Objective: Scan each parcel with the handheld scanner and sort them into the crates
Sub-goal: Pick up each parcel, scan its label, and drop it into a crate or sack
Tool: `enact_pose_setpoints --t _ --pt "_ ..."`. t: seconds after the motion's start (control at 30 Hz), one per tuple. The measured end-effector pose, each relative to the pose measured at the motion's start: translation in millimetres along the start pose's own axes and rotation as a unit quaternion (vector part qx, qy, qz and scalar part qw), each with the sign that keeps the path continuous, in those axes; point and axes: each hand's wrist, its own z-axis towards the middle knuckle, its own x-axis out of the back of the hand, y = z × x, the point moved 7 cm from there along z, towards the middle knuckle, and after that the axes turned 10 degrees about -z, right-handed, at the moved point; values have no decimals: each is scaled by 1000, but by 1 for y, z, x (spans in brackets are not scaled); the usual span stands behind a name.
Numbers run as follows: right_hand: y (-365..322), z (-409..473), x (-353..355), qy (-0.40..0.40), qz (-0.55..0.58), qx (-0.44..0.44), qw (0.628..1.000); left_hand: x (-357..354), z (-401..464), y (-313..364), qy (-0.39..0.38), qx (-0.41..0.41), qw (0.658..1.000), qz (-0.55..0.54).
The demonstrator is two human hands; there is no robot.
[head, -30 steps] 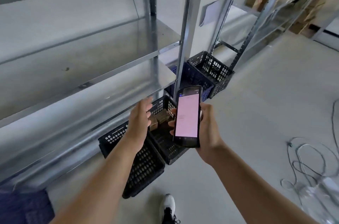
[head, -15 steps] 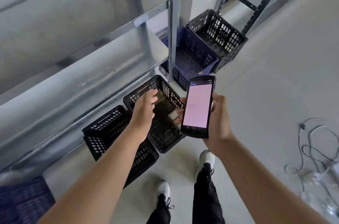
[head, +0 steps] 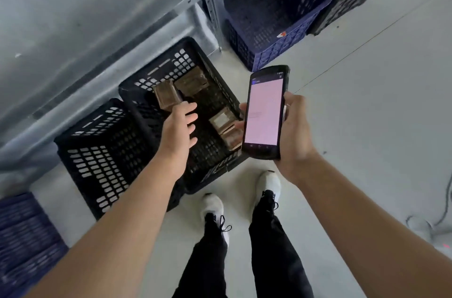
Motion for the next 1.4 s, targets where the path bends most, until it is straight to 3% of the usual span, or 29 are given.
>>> enact_pose_setpoints --t 0.4,0.53,0.6,0.7,0.73,0.8,0.87,0.97,1.07,1.23,1.4 --pt "119 198 26 -14 -55 11 998 -28 226 -155 20 15 999 26" --pt "141 225 29 -50 -58 14 997 -44 285 -181 -15 -49 989 139" --pt "145 232 32 -63 -45 19 997 -56 313 -197 -55 -99 957 266" --pt "150 240 36 -81 -39 21 996 -76 340 -207 -72 -203 831 512" --pt "151 242 38 -84 -42 20 995 -77 347 -206 -63 -213 817 532" --pt "153 244 40 -92 -51 20 994 -69 356 -205 -33 -205 833 512" --pt "156 245 42 -86 -56 13 995 -51 360 -201 10 -192 871 453" --pt "157 241 39 -74 -54 -4 996 -19 353 -192 69 -165 931 318" --pt "156 226 30 -54 -61 -12 997 5 327 -176 62 -140 974 165" --pt "147 181 -1 -63 -48 -35 996 35 259 -137 52 -121 990 50" --pt "107 115 -40 -52 -22 -22 998 63 172 -83 69 -132 988 27"
